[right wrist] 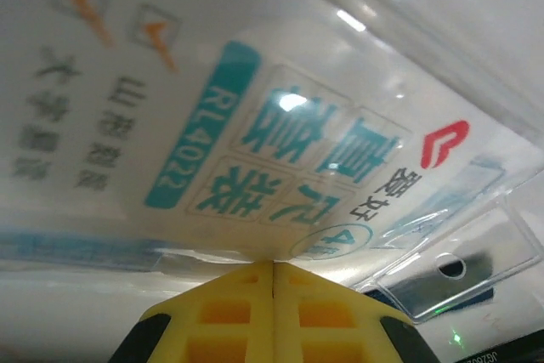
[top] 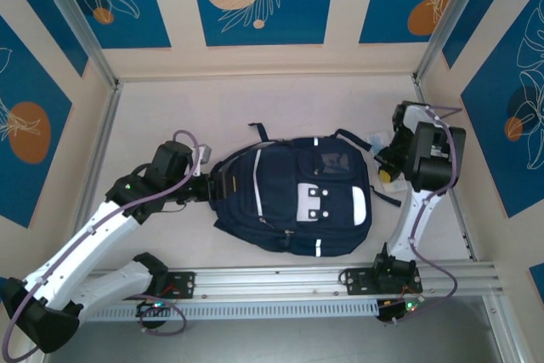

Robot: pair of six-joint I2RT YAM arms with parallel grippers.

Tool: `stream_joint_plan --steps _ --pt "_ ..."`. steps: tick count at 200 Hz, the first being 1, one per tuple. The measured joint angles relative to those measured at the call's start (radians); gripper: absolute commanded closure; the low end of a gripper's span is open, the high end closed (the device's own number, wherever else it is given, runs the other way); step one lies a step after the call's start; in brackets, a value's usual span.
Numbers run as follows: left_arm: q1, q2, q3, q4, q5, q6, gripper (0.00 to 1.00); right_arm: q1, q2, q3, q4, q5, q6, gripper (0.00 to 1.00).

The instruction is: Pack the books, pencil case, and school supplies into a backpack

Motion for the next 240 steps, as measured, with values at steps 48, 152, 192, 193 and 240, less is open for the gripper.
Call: stream_joint_plan --steps 48,152,192,193,240 --pt "0.000 0.025 -0.003 0.016 0.044 0.000 0.23 -0.022 -0.223 -0.270 0.185 -0.107 -0.088 0.92" --pt "-0.211 0.489 0.347 0.101 0.095 0.050 0.27 -0.080 -0.455 -0.290 0.351 -0.077 -0.180 0.00" --pt "-0.264 0.636 0.440 0.141 0.144 0.056 0.27 -0.072 -0.319 -0.211 0.386 -0.015 -0.253 0.01" --pt "-0.264 0.637 0.440 0.141 0.144 0.056 0.27 -0.071 -0.311 -0.209 0.387 -0.016 -0.257 0.01" --pt "-0.265 0.646 0.428 0.154 0.166 0.057 0.27 -0.024 -0.167 -0.184 0.394 0.002 -0.342 0.00"
